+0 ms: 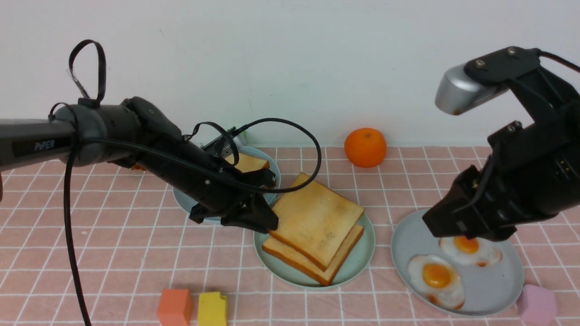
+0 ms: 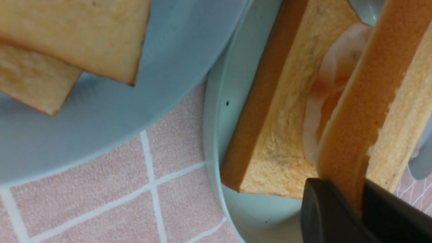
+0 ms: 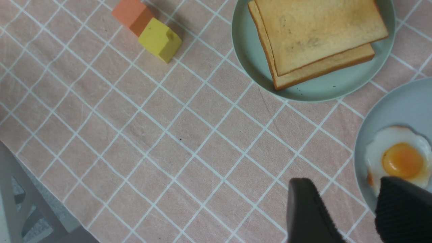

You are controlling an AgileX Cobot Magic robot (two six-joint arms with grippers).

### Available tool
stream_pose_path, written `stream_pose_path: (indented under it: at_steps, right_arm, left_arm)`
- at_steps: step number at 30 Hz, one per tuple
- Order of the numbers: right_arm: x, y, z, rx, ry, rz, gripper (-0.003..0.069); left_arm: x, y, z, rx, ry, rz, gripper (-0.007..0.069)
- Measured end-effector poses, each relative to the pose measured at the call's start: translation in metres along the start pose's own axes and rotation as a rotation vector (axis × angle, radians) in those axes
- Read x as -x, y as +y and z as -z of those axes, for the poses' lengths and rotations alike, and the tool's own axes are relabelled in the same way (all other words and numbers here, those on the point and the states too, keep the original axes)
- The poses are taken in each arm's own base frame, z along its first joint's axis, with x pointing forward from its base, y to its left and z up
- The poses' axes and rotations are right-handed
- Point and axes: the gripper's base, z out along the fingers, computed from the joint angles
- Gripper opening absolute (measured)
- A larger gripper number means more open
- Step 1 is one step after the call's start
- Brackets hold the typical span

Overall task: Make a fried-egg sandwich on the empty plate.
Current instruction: Use the left arm to place a slice of bread on the fried egg in the middle

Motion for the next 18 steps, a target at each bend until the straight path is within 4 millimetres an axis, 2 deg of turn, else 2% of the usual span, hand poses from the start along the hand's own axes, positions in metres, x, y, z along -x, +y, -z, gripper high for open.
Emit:
stream_pose_path:
  at_steps: [6,11,16,18]
  right_arm:
    - [0.000,0.000,0.000,0.000,0.001,-0.002,0.0326]
    - [-0.001,0.000,0.000,0.002,0.007,-0.023,0.0326]
    - [-0.001,0.000,0.000,0.004,0.012,-0.026,0.0326]
    - [-0.001,0.001,0.002,0.004,0.009,-0.025,0.0326]
  left_arm:
    - [-0.004,0.003,-0.004,-0.008,0.048,0.013,0.0101]
    - [-0.005,0.010,-0.013,0.003,0.076,0.100,0.0101]
    - [-0.005,0.011,-0.014,0.004,0.072,0.115,0.0141]
    - [-0.005,0.010,-0.013,0.004,0.071,0.117,0.0195]
